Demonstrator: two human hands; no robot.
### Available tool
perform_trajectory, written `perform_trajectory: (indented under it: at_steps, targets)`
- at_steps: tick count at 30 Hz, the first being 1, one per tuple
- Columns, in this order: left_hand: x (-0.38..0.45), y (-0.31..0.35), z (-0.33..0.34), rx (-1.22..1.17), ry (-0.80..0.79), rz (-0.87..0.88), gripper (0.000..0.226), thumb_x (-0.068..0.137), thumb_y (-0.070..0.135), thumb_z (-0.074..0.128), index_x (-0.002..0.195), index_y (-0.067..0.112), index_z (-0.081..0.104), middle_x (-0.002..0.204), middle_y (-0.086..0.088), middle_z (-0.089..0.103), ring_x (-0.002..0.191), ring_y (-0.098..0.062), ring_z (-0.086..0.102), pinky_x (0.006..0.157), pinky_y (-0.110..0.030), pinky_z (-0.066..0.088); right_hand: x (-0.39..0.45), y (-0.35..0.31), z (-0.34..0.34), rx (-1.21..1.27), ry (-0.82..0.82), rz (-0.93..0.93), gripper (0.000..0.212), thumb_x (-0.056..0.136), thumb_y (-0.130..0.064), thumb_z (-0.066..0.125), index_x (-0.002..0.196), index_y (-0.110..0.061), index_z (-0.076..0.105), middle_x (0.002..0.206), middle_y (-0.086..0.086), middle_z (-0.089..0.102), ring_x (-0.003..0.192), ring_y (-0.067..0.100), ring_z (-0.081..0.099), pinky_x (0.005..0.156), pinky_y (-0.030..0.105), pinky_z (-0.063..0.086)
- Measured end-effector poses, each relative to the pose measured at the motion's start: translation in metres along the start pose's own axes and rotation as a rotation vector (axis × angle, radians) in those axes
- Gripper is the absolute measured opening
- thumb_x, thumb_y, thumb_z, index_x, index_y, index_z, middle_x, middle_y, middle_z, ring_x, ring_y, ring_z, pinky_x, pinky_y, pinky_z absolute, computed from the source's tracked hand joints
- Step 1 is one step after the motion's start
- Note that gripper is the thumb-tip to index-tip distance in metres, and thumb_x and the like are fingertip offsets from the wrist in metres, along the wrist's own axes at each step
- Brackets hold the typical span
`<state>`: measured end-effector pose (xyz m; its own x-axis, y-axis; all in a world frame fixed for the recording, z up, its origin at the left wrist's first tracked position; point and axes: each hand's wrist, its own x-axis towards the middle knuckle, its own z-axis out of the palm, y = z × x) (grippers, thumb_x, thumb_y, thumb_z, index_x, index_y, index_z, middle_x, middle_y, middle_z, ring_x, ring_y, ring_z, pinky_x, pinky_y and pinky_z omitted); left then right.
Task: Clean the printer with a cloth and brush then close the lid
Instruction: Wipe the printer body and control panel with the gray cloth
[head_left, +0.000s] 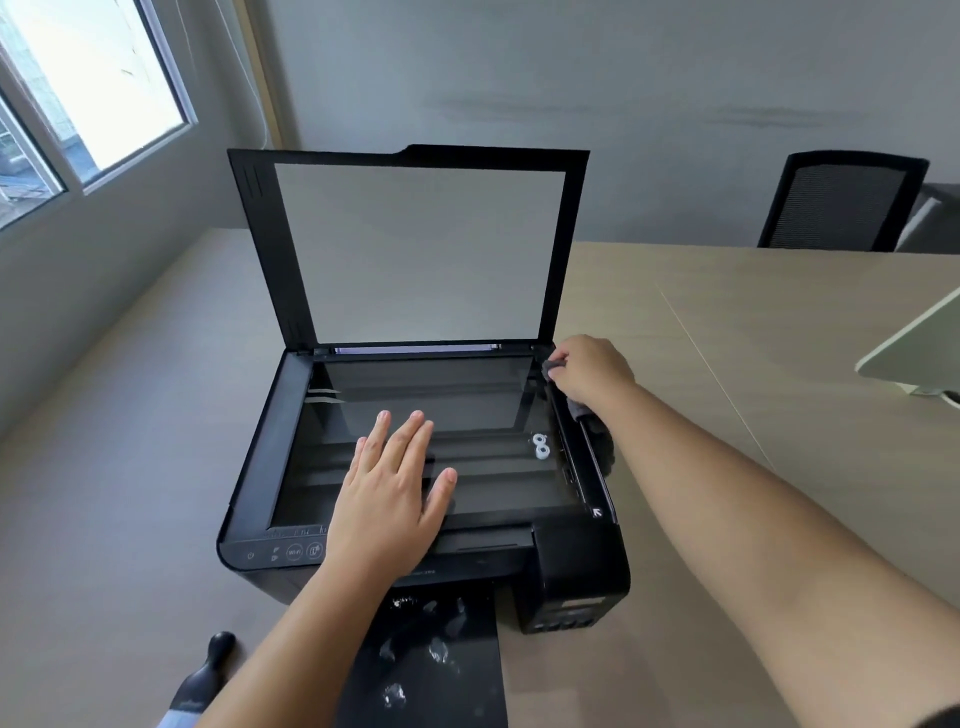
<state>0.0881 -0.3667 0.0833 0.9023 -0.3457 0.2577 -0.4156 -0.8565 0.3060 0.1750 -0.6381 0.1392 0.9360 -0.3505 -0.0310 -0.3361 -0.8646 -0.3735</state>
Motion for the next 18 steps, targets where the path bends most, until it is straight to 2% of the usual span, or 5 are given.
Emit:
perform_trajectory:
  at_steps: [4,9,14,16,18]
  targets:
    - [-0.001,0.0,0.002,0.012,0.023,-0.005,0.067,0.095,0.057,0.021,0.148,0.018,0.036,0.157,0.007,0.029,0.15,-0.018,0.006,0.119,-0.036,0.008,0.028,-0.014,0.014,0.009,0.128,-0.027,0.019,0.089,-0.016,0.057,0.101,-0.024,0.069,0.111,0.002,0.064,0.099,0.026,0.06,0.068,0.028,0.043]
    - [-0.001,-0.001,0.002,0.013,0.031,0.007,0.065,0.096,0.056,0.024,0.147,0.018,0.039,0.156,0.007,0.032,0.149,-0.019,0.011,0.119,-0.037,0.012,0.01,0.002,0.014,-0.01,0.087,-0.01,0.019,0.089,-0.017,0.058,0.103,-0.025,0.07,0.112,0.0,0.063,0.101,0.025,0.06,0.071,0.028,0.042]
    - [0.0,-0.001,0.003,0.007,0.024,0.01,0.065,0.096,0.056,0.025,0.146,0.017,0.04,0.154,0.006,0.035,0.149,-0.02,0.013,0.119,-0.039,0.016,0.008,0.0,0.008,-0.009,0.02,0.057,0.018,0.085,-0.021,0.059,0.097,-0.024,0.072,0.096,0.002,0.07,0.086,0.026,0.064,0.065,0.026,0.045]
    - [-0.001,-0.002,0.002,0.008,0.028,0.014,0.065,0.095,0.055,0.025,0.145,0.017,0.042,0.154,0.005,0.037,0.149,-0.021,0.015,0.118,-0.04,0.019,0.022,-0.013,0.008,0.015,0.048,0.12,0.019,0.083,-0.019,0.061,0.099,-0.019,0.071,0.083,0.003,0.066,0.074,0.026,0.061,0.061,0.025,0.045]
    - [0.0,-0.002,0.003,0.007,0.032,0.018,0.065,0.095,0.055,0.026,0.144,0.015,0.044,0.152,0.004,0.039,0.148,-0.022,0.017,0.118,-0.042,0.023,0.032,-0.021,0.008,0.027,0.076,0.151,0.019,0.081,-0.015,0.063,0.099,-0.015,0.068,0.08,0.003,0.06,0.068,0.025,0.056,0.059,0.026,0.044]
